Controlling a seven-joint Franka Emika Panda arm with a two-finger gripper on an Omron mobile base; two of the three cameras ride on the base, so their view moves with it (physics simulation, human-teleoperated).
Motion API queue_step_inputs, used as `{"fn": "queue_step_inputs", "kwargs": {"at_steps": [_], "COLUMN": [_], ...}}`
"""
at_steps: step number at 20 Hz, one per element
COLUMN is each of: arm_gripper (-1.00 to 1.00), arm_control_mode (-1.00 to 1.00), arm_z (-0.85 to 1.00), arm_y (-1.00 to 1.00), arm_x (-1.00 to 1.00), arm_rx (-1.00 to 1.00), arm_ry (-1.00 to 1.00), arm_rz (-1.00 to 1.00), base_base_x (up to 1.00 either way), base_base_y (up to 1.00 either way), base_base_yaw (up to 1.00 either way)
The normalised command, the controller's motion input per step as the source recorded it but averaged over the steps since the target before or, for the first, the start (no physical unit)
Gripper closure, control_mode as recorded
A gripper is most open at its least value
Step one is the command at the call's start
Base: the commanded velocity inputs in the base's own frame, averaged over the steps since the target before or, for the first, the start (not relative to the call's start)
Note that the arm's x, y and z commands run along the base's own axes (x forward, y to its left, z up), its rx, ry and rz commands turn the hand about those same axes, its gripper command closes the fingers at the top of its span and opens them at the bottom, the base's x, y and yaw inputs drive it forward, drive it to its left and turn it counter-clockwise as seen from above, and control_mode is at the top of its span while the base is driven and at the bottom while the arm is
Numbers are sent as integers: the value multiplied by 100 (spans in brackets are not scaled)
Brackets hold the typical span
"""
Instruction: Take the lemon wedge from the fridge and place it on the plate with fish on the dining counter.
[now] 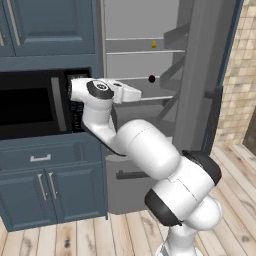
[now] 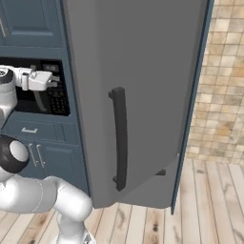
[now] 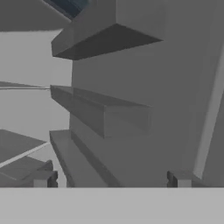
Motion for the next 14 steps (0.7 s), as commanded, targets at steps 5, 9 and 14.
{"fn": "queue_step_inputs", "kwargs": {"at_steps": [5,9,14], "arm_gripper": [-100,-100,-100], "arm_control_mode": [-100,-100,-100], "arm_z": [-12,-20,-10], "arm_y": [-72,-90,-99], "arm_x": [10,12,-7], "arm_rx": [0,0,0], "arm_ry": [1,4,0], "arm_rz": [0,-1,0], "base_base_x": [0,0,0], "base_base_y": [0,0,0], "base_base_yaw": [0,0,0]}}
